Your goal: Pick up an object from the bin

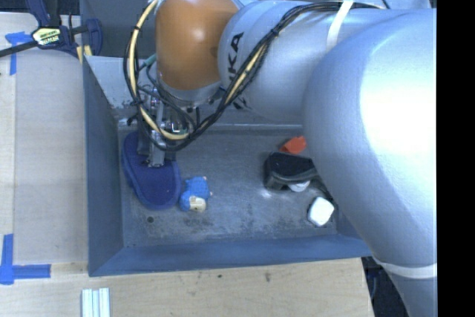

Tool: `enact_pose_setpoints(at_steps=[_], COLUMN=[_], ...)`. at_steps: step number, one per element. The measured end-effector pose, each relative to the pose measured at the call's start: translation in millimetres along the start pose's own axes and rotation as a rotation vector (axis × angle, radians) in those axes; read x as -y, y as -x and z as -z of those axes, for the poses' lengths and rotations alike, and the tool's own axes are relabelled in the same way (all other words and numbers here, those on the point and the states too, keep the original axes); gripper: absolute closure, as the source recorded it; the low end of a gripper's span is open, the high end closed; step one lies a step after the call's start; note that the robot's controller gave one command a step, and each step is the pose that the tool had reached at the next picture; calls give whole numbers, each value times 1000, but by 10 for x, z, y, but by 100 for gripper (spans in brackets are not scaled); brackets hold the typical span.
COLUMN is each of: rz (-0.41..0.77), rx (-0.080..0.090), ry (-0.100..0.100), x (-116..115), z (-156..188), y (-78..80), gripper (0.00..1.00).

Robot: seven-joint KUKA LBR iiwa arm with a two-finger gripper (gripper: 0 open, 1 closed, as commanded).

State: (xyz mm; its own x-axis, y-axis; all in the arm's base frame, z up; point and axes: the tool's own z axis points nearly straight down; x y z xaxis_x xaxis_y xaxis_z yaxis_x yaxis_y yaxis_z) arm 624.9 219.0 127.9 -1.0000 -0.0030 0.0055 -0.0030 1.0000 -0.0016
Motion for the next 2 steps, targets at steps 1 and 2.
enact_pose_setpoints(at_steps=[1, 2], rz=[-413, -411], rx=[0, 2], ry=[0, 1], x=[-268, -265], z=[-552, -524], y=[7, 19], gripper=[0, 0])
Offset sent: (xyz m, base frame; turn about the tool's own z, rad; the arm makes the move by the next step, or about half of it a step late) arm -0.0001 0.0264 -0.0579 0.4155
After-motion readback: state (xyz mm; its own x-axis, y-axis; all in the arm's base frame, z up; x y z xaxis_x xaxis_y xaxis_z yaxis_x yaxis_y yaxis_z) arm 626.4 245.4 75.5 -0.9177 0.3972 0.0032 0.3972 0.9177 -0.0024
